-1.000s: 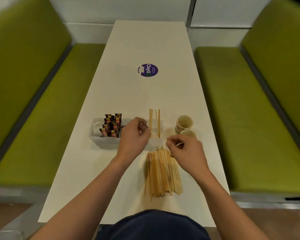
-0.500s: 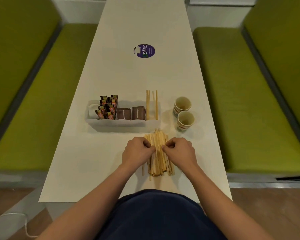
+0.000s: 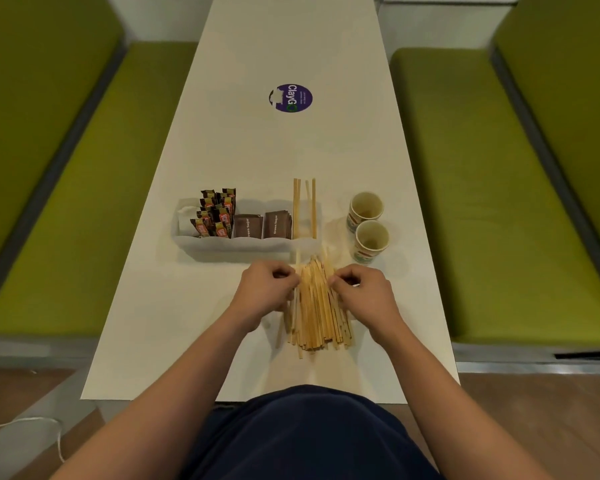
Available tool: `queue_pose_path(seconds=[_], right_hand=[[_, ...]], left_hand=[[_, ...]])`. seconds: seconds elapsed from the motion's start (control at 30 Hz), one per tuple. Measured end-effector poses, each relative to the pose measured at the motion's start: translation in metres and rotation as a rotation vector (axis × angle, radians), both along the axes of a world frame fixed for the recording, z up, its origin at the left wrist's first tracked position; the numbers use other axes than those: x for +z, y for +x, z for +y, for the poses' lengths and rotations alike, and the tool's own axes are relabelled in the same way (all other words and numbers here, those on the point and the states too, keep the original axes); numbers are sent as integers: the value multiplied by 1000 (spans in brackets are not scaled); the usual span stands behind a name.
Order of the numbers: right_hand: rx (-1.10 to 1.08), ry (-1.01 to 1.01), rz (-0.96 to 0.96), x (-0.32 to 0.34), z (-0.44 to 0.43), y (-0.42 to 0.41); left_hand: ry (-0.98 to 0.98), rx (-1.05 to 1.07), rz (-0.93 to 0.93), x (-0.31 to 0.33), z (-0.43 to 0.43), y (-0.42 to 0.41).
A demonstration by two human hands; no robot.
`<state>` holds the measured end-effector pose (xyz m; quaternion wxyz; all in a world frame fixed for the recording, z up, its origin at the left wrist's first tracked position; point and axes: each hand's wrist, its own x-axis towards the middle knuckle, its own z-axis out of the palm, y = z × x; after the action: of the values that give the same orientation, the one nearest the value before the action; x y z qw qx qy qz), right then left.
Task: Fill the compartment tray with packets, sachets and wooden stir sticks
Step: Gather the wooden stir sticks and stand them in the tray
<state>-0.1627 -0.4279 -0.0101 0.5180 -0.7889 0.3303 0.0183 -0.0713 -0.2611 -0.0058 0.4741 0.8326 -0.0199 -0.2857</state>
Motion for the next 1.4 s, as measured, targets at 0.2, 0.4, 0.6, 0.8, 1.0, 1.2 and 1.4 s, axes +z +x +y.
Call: queue_pose_path(seconds=[0.2, 0.4, 0.6, 0.8, 1.0, 1.2, 1.4], right_hand=[[83, -37, -184, 27, -4, 7], [256, -154, -314, 56, -22, 25], [84, -99, -395, 66, -25, 65], [-65, -22, -343, 57, -17, 97], [-118, -49, -389, 59, -19, 115], [8, -199, -191, 42, -17, 120], [78, -406, -26, 36, -12, 123]], left_hand=[[-190, -25, -200, 44, -11, 35], [-106, -45, -466, 68, -33, 90], [-15, -36, -480, 41, -42, 101], [80, -82, -513, 21, -49, 91], [157, -60, -574, 12, -55, 90], [118, -46, -654, 13, -48, 87], [69, -19, -713, 22, -38, 74]])
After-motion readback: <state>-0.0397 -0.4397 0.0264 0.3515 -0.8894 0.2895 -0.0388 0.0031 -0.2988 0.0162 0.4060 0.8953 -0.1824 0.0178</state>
